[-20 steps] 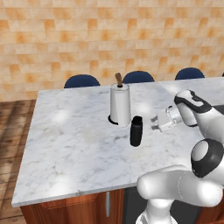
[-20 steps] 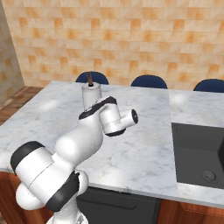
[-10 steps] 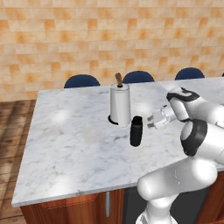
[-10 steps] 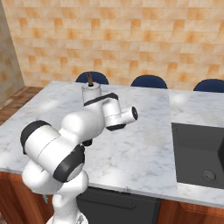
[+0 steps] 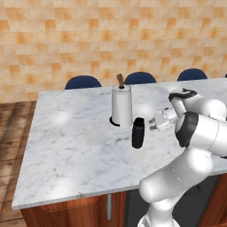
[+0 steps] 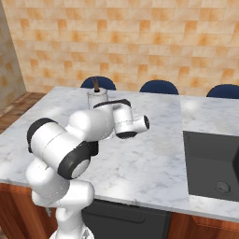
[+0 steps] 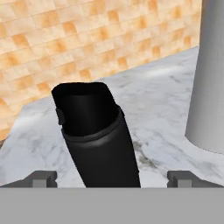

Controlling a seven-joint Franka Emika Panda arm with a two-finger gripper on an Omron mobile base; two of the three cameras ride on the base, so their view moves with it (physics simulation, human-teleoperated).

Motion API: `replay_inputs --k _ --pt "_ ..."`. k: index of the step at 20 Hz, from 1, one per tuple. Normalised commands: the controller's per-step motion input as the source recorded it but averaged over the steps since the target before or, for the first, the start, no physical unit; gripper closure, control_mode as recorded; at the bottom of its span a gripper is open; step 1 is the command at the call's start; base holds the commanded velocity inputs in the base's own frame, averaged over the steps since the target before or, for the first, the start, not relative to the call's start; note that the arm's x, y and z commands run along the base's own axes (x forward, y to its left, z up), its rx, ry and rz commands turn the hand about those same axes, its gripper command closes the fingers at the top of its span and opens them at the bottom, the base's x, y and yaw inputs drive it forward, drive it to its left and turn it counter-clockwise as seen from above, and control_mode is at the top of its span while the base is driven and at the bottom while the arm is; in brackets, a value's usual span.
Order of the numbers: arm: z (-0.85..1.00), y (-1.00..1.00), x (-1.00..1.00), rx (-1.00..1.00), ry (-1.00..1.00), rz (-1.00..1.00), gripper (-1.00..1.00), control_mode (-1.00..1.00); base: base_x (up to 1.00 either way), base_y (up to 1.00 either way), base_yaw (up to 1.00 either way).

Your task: Pick the water bottle, boxed drink from the counter and place them in the open cabinet.

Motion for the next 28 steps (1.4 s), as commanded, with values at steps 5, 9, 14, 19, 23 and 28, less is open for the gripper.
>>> replay_inputs --k 5,9,14,19,23,28 --pt "0.0 0.03 0.0 0.05 0.0 0.07 -1.0 -1.0 0.0 0.0 0.0" --pt "0.0 0.01 0.04 0.01 0.0 0.07 -1.0 -1.0 0.0 0.0 0.0" --pt "0.0 0.11 0.0 0.0 0.0 0.08 -1.0 -1.0 0.0 0.0 0.0" --pt "0.0 0.28 0.0 0.02 0.0 0.08 -1.0 -1.0 0.0 0.0 0.0" --pt "0.0 0.25 0.0 0.01 0.0 0.04 -1.0 -1.0 0.0 0.0 0.0" --pt "0.0 0.15 0.0 0.0 0.0 0.03 -1.0 -1.0 0.0 0.0 0.0"
